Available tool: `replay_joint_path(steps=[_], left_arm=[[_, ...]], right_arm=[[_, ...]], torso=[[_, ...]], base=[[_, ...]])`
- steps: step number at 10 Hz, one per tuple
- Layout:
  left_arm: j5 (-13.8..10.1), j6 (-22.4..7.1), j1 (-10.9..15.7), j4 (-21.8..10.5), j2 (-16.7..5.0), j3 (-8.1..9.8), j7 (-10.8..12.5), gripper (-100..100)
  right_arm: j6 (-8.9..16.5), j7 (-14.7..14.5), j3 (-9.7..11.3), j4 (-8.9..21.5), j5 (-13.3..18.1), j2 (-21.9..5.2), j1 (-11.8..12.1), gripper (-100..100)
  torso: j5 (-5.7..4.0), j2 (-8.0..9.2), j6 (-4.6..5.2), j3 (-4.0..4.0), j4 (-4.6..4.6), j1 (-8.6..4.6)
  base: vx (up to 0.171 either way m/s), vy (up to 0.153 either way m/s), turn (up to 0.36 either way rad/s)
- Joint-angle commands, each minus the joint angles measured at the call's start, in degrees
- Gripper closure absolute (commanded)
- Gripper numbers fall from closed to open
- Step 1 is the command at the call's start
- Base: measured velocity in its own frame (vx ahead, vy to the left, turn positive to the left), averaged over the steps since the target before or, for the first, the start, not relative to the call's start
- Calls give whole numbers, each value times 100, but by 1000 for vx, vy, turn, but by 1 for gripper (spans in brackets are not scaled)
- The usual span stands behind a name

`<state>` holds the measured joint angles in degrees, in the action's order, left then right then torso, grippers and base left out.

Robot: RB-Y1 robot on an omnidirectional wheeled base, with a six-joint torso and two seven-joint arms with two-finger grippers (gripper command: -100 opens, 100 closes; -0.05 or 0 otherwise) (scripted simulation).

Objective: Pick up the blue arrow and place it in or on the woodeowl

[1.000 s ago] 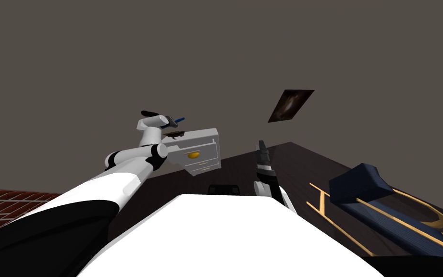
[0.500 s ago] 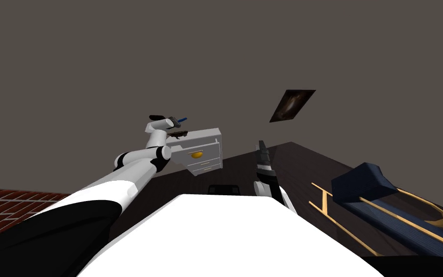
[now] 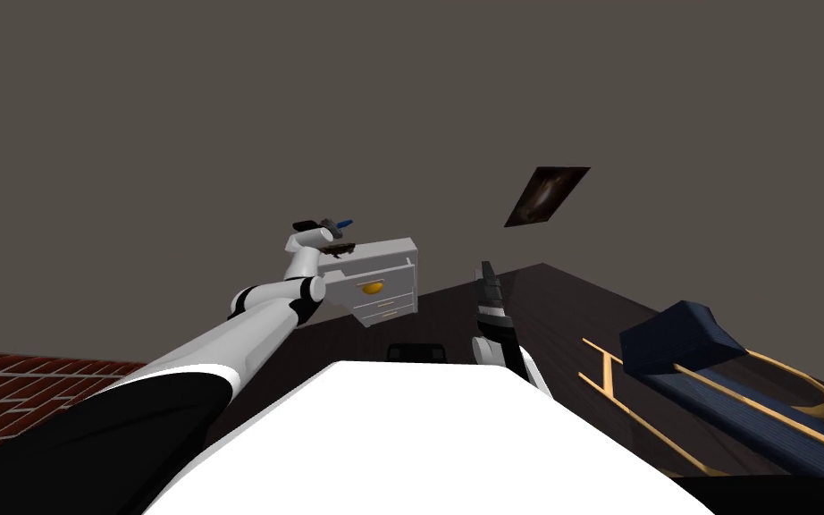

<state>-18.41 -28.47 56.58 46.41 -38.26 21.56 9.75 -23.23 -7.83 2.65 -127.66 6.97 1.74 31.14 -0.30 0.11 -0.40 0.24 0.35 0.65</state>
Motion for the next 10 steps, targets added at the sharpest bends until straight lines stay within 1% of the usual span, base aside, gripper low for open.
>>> replay_joint_path(steps=[1,3,5,6,7,10], left_arm=[[-6,275,-91,35,131,-42,15,100],[-11,530,-196,59,264,-85,23,100],[-14,731,-323,42,395,-123,29,100],[39,639,-293,96,375,-93,48,100],[42,659,-306,94,385,-96,49,-100],[42,657,-306,93,384,-96,48,-100]], right_arm=[[0,0,0,0,0,0,0,0],[0,0,0,0,0,0,0,0],[0,0,0,0,0,0,0,0],[0,0,0,0,0,0,0,0],[0,0,1,0,0,1,0,0],[0,0,1,0,0,1,0,0]], torso=[[0,0,0,0,0,0],[4,2,2,1,1,13],[6,3,2,3,2,8],[7,2,4,1,1,3],[2,3,4,4,5,-10],[-3,7,5,7,7,-26]], base=[[3,91,-8],[-9,116,-18],[-1,79,-8],[-3,29,-6],[0,6,1],[0,0,0]])
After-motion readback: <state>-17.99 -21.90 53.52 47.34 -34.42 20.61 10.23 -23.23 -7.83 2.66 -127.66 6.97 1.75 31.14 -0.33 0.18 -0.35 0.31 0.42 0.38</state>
